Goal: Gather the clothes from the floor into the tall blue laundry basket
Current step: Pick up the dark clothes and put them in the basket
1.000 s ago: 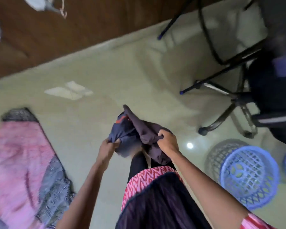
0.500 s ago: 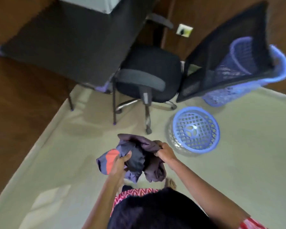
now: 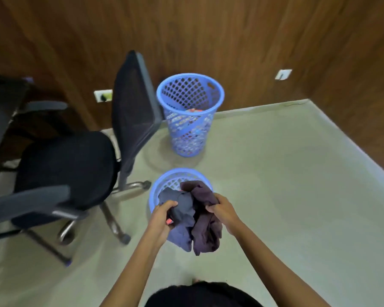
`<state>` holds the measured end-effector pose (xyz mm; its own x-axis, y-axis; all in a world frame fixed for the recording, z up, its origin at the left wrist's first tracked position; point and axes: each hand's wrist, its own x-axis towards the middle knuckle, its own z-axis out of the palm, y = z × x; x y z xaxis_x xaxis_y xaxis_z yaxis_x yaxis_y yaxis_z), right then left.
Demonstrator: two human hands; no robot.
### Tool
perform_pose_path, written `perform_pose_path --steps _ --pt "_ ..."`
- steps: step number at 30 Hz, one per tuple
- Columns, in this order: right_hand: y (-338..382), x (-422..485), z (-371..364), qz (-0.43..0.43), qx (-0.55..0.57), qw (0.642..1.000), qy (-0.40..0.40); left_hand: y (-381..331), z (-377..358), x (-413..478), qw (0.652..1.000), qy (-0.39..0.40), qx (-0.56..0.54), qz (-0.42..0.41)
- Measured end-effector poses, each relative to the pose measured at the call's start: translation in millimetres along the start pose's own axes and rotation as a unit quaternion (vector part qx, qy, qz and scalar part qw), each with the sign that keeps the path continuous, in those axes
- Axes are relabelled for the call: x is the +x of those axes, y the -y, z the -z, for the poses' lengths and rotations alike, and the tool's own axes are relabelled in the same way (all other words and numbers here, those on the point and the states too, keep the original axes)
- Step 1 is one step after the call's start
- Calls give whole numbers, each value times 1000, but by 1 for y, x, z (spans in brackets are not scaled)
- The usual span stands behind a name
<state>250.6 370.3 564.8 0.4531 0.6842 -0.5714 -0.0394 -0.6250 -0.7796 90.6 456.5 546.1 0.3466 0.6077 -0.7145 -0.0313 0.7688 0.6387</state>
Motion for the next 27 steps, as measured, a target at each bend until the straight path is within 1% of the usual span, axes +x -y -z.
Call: perform_pose_path --steps 3,7,11,14,18,21,24,27 --pt "17 22 57 5 64 997 -40 -21 -78 20 999 36 -16 3" --pt "50 63 118 29 133 986 -93 -57 -160 55 996 77 -34 -6" --pt "93 109 173 61 158 977 -128 -101 -219 105 992 101 -70 0" --pt "130 141 211 80 171 971 -149 -143 -263 137 990 116 -77 -18" --pt "187 184 251 105 205 961 -150 -207 -309 168 982 139 -116 -59" --pt "229 221 273 132 226 955 -139 -264 -336 192 975 135 -139 -108" --pt "260 261 288 144 235 955 -111 -314 -354 214 967 133 -160 -150" --pt "290 311 300 156 245 954 -70 -358 -370 242 958 104 -178 -200"
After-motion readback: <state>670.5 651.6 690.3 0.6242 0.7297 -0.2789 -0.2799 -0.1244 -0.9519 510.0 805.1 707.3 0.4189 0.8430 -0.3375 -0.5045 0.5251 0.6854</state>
